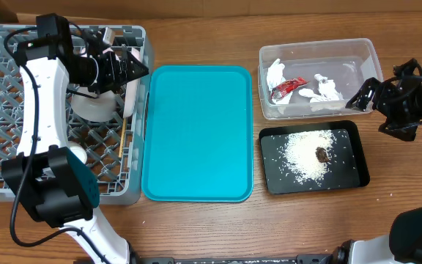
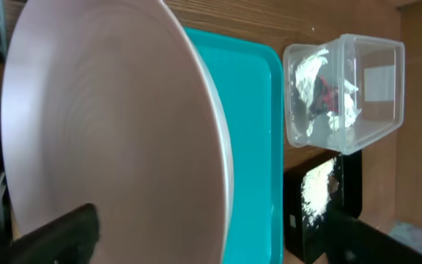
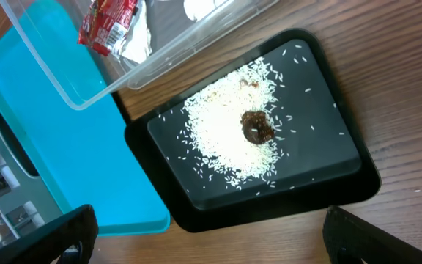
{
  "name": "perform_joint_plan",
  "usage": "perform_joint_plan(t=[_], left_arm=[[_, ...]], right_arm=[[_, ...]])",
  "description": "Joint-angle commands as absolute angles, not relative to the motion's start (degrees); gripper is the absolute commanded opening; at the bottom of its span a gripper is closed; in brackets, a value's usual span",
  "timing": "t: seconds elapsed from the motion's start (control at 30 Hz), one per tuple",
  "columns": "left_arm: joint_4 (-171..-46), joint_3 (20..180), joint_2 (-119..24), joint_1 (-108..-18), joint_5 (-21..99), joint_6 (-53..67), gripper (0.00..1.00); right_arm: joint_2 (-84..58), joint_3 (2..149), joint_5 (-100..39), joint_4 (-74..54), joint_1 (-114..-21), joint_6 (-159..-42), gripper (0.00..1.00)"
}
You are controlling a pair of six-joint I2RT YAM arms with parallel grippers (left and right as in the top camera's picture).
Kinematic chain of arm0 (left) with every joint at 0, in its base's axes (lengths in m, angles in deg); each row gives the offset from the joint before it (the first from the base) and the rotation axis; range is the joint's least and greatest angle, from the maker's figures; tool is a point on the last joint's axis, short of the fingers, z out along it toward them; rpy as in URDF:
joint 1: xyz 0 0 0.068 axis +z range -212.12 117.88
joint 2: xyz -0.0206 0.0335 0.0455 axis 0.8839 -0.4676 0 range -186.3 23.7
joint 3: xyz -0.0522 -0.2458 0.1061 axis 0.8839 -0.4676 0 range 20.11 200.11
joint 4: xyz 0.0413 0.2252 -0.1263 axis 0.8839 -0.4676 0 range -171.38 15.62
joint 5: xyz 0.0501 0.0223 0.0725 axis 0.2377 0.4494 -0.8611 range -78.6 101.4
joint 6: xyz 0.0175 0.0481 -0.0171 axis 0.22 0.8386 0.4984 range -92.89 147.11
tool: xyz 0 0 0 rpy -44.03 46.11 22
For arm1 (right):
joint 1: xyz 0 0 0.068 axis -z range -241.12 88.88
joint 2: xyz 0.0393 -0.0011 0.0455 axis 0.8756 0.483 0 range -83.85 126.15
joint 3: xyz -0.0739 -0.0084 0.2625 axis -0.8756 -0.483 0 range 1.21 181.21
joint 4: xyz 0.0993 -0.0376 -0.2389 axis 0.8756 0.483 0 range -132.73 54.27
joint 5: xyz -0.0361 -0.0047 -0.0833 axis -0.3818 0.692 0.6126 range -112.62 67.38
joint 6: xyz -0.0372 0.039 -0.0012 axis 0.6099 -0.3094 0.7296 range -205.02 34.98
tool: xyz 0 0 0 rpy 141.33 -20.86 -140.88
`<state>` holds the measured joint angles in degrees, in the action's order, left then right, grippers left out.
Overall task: Sort waste into correct bins and load items into the dishwasher
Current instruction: 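Lift the white plate with the left gripper and stand it upright in the rack, then release the plate and lower the left gripper beside the rack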
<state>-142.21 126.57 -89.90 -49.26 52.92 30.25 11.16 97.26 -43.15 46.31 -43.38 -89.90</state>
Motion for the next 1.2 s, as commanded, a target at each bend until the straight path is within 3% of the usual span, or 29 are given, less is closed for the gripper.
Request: perform_joint_plan(t=[0.0, 0.23, 0.63, 0.87, 1.17], left_arm=[[-142.4, 129.0, -84.7, -48.8, 48.9, 30.3, 1.00], [-143.3, 129.2, -77.5, -51.0, 28.4, 22.8, 1.00], [-159.3, 128.2, -76.8, -54.2, 10.2, 8.6, 1.00], [-161.5, 128.2, -76.8, -56.6, 8.7, 11.4, 1.00], [-163.9, 128.1, -76.8, -61.9, 7.7, 15.4, 1.00]], right_arm=[[10.7, 98.3, -42.8, 45.3, -43.4, -89.9, 1.00], [10.7, 98.3, -43.3, 41.4, -45.7, -91.2, 1.00], [10.7, 98.3, -34.1, 26.4, -65.3, -91.0, 1.00], [10.7, 98.3, -33.2, 19.6, -69.1, -91.0, 1.00], [10.6, 98.3, -33.2, 24.6, -67.8, -91.5, 1.00]])
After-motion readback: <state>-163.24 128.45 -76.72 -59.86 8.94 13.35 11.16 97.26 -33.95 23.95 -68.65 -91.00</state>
